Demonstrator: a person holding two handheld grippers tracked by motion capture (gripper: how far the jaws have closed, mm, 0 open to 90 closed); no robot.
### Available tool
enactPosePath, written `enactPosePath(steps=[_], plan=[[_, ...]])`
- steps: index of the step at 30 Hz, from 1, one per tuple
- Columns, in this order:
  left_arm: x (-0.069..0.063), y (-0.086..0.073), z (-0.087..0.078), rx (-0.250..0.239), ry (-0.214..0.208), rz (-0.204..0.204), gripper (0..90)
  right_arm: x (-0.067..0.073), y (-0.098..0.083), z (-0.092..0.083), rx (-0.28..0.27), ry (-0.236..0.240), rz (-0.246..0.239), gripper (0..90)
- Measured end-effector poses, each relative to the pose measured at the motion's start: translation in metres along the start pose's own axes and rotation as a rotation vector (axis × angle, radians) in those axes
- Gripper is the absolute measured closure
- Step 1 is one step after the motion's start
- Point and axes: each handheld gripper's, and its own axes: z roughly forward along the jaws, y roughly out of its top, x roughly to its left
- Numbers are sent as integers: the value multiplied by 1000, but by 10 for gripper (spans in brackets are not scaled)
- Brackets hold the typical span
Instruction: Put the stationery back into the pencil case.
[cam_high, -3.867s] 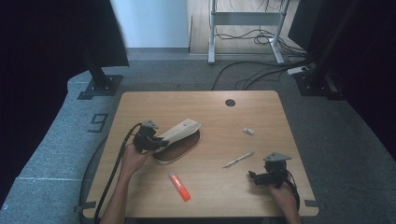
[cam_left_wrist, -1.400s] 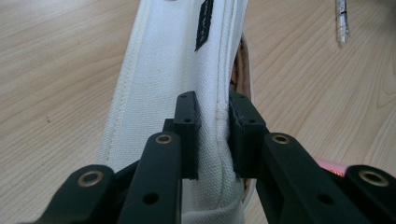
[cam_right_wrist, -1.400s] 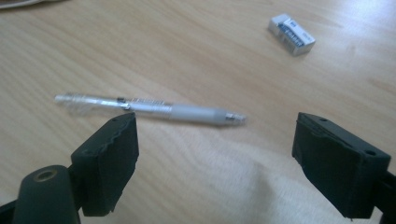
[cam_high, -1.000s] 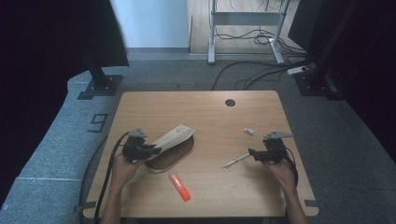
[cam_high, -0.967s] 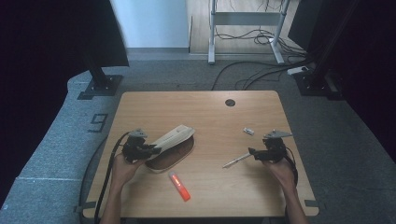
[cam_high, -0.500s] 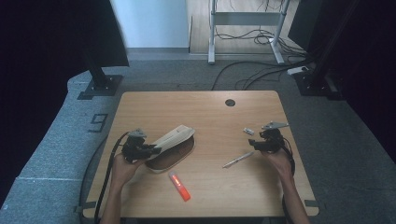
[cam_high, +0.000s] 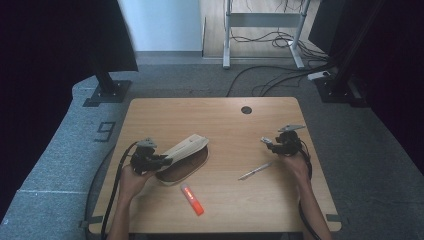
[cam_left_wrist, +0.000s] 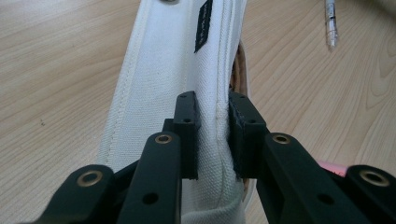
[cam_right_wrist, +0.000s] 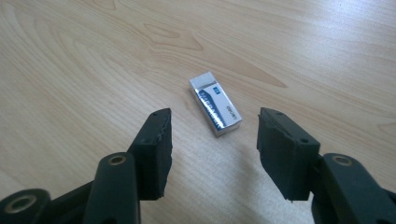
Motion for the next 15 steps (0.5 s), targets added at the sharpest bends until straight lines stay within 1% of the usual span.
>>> enactPosePath(steps=[10,15], plan=[[0,0,0,0,-4,0,750,-5,4,13,10,-4,-3,501],[0,0,0,0,-5,1,749,-10,7,19,26,-5,-6,522]])
